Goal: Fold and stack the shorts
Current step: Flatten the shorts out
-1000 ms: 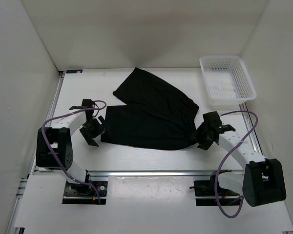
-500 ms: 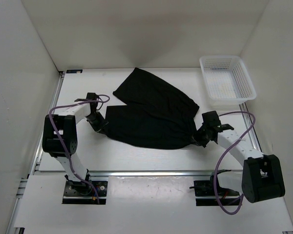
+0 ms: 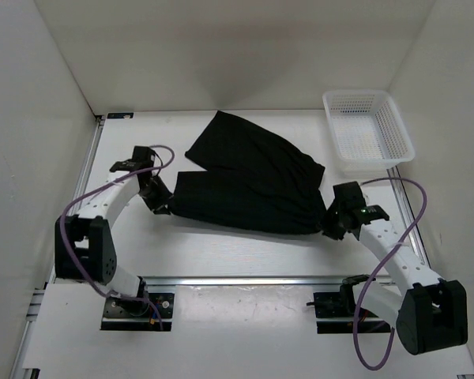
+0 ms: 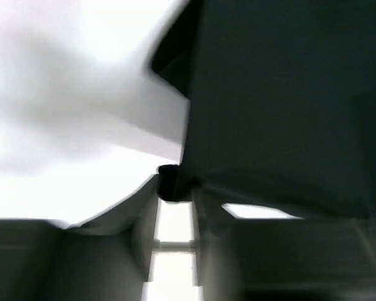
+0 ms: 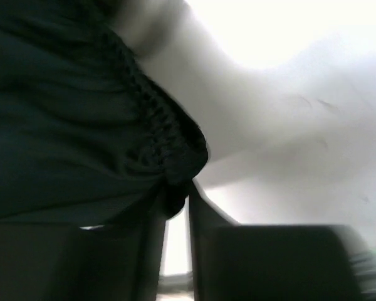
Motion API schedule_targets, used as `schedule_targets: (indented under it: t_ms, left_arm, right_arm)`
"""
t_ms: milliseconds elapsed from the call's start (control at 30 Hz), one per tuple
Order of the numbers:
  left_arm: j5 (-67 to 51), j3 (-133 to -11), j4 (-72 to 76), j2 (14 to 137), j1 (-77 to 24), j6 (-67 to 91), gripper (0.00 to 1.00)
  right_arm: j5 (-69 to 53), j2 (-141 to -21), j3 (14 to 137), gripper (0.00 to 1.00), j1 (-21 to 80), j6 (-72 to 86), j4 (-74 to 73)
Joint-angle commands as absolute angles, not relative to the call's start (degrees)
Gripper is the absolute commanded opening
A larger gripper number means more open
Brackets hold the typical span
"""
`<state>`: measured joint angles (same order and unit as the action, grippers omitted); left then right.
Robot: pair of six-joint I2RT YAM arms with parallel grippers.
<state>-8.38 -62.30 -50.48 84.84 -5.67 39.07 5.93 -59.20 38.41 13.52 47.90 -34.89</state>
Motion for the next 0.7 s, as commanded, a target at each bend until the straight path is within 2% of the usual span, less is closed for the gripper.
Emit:
schedule_targets:
  t_ms: [0,33,67,100,200,233,400,433,467,667]
  left_arm:
    - [-8.8,-57.6,-50.0,88.6,-6.2,39.7,0.42]
    - [-8.8,-57.0,-50.0,89.4,-6.7,39.0,0.45]
    - [-8.8,-57.0,-50.0,89.4,-6.7,39.0,0.57]
    - [-8.8,-56.3,-50.0,88.9,-6.7,39.0,0.69]
    - [-8.3,-55.8,-50.0,85.9,-6.7,39.6,0.72]
    - [-8.3,-55.3,-50.0,85.3,-6.7,39.6,0.79]
    - [-8.3,-53.0,-49.4,86.3,-7.3,41.5,0.81]
    - [-8.3,-52.3,-49.4,86.3,-7.9,42.0,0.86]
    - [-8.9,-51.7,-48.6,87.0,-8.4,42.0,0.87]
    - [-8.9,-52.4,-44.8,92.8,-10.4,43.1,0.85]
  right_arm:
    - [7.2,-59.0,34.4,0.40,13.2,49.4,-39.5]
    - [6.4,-59.0,33.7,0.51,13.2,50.2,-39.5]
    - [6.4,-59.0,33.7,0.63,13.2,50.2,-40.1]
    - [5.7,-58.5,33.7,0.67,13.2,50.9,-40.1]
    - [4.3,-57.0,33.1,0.70,12.0,51.5,-40.1]
    - [2.4,-57.0,32.5,0.70,11.4,52.0,-40.1]
    - [-2.8,-55.9,30.3,0.70,8.6,52.0,-37.4]
    - [-3.4,-55.9,29.6,0.70,7.8,52.0,-37.4]
    - [-4.0,-55.4,29.1,0.70,7.0,52.0,-36.7]
    - [-7.5,-55.9,27.9,0.70,4.6,52.6,-33.5]
